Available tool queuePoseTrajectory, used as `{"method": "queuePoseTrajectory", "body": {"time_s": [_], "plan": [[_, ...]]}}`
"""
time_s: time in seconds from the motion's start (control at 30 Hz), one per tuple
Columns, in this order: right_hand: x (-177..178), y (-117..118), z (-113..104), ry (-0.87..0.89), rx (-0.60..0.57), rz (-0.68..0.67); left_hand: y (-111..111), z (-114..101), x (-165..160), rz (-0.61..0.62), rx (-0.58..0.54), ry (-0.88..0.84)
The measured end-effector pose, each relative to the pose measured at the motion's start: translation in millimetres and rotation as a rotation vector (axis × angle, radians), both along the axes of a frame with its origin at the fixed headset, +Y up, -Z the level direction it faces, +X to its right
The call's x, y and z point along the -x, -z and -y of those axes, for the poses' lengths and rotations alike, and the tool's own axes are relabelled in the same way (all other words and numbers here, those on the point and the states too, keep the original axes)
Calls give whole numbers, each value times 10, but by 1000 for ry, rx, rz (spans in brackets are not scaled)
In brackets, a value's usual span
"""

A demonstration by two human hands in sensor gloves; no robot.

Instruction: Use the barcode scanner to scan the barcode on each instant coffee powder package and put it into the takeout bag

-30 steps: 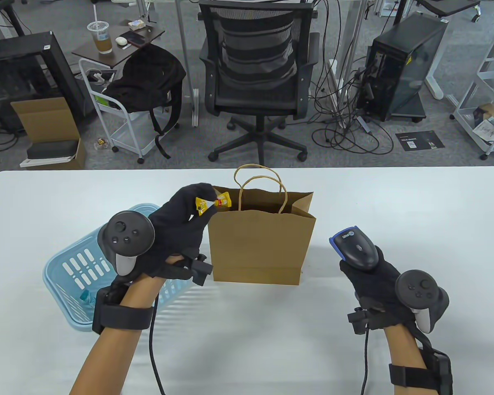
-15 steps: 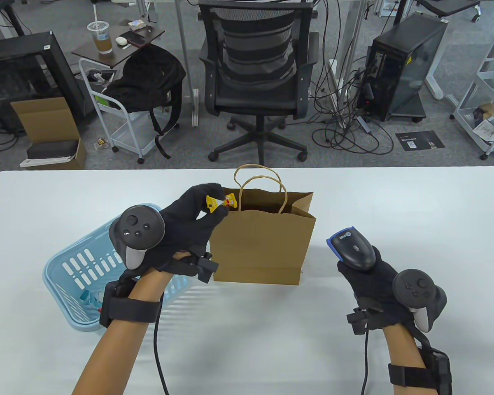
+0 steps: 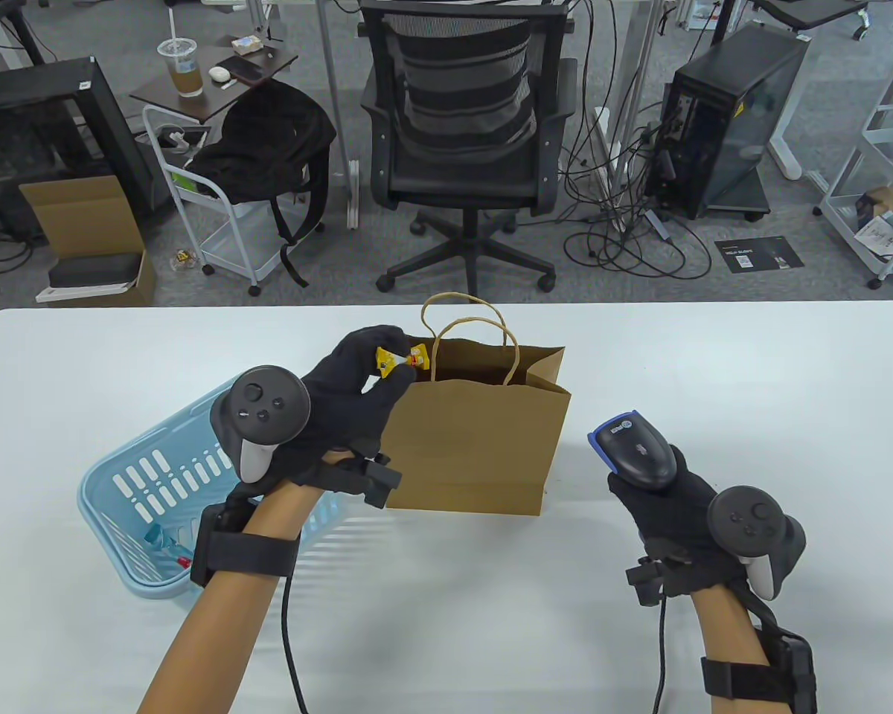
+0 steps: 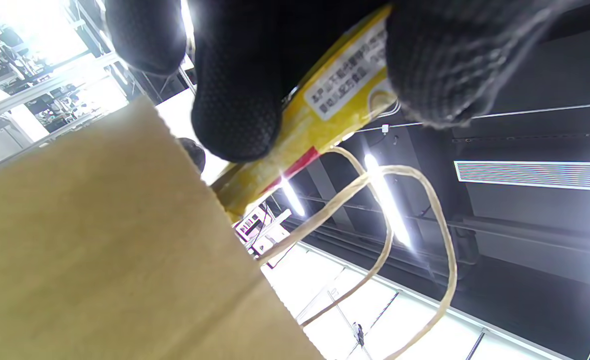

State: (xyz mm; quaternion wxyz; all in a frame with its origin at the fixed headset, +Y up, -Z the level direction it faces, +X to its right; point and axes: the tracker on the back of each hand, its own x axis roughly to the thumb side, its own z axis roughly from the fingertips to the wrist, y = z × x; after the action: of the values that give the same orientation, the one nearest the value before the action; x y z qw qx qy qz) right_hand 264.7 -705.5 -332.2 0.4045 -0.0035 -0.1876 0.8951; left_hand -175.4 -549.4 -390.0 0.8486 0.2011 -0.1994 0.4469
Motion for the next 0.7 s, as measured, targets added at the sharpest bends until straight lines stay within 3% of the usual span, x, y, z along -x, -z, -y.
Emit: {"method": "queuePoseTrajectory", "body": {"time_s": [0.7], "plan": [[21,5,-3,-6,-1,-8,97,120,-2,-124,29,104]]}}
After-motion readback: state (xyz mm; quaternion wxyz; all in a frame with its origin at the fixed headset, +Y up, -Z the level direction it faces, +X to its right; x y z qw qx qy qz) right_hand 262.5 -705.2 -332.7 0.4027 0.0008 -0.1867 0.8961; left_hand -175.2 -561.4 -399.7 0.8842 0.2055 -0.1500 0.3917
